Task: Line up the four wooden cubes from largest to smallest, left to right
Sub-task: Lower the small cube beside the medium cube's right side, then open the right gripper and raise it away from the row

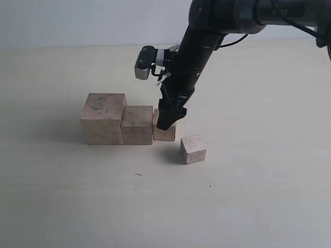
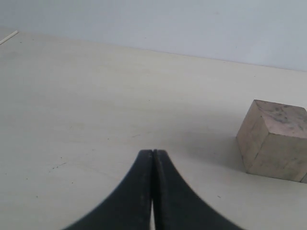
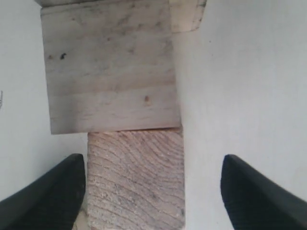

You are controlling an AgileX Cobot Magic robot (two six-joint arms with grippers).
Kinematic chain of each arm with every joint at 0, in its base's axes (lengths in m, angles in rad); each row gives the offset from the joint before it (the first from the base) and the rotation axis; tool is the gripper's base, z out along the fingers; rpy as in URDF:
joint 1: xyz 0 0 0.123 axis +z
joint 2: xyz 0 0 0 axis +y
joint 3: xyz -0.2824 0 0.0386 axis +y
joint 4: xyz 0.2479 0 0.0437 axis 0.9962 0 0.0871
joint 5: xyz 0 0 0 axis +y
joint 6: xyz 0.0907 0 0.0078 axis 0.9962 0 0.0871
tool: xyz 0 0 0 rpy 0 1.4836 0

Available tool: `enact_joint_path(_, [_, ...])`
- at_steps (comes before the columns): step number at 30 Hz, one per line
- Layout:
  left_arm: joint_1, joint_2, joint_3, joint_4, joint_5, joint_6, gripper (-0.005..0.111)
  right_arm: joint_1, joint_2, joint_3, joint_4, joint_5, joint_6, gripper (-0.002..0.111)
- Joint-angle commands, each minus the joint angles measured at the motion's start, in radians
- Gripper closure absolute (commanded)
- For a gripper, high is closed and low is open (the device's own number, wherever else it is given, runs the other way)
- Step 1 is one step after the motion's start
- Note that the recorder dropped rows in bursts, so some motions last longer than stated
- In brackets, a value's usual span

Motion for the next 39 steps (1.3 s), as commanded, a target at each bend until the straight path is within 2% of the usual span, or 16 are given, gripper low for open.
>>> enact_joint_path(1, [-0.006,-0.006,0.004,0.001,-0.010,0.000,0.107,-0.006,-0.022,0.004,-0.002,0.003,0.023,0.034])
enact_joint_path(9, [-0.006,-0.006,0.004,0.001,-0.010,0.000,0.107,-0.006,-0.109,0.004,-0.029,0.003,0.095,0.035])
enact_joint_path(11, [-0.006,-0.006,0.004,0.001,-0.010,0.000,0.107,-0.006,-0.136,0.004,-0.063,0.006,0.196,0.037])
enact_joint_path(14, [-0.006,-0.006,0.004,0.001,-0.010,0.000,0.107,-0.006,-0.173,0.004,-0.127,0.044,0.472,0.043])
enact_joint_path(17, [-0.006,-0.006,0.004,0.001,-0.010,0.000,0.107,-0.006,-0.212,0.004,-0.166,0.139,0.646,0.057])
enact_joint_path(20, [-0.006,-0.006,0.004,0.001,-0.010,0.000,0.107,-0.006,-0.253,0.004,-0.168,0.139,0.641,0.078])
enact_joint_path(23, [-0.006,-0.006,0.004,0.001,-0.010,0.000,0.107,-0.006,-0.294,0.004,-0.129,0.139,0.665,0.105])
enact_joint_path(24, [-0.006,-0.006,0.004,0.001,-0.010,0.000,0.107,-0.006,-0.310,0.004,-0.110,0.131,0.695,0.108])
enact_joint_path(28, [-0.006,-0.006,0.004,0.001,-0.010,0.000,0.107,-0.006,-0.370,0.025,-0.125,0.050,0.913,0.108])
enact_joint_path(30, [-0.006,-0.006,0.004,0.001,-0.010,0.000,0.107,-0.006,-0.418,0.079,-0.133,-0.002,0.913,0.108])
enact_joint_path(36, [-0.006,-0.006,0.004,0.001,-0.010,0.000,0.107,-0.003,-0.608,0.381,-0.119,-0.217,0.932,0.108])
enact_joint_path(39, [-0.006,-0.006,0.004,0.001,-0.010,0.000,0.107,-0.003,-0.649,0.513,-0.108,-0.271,0.975,0.108])
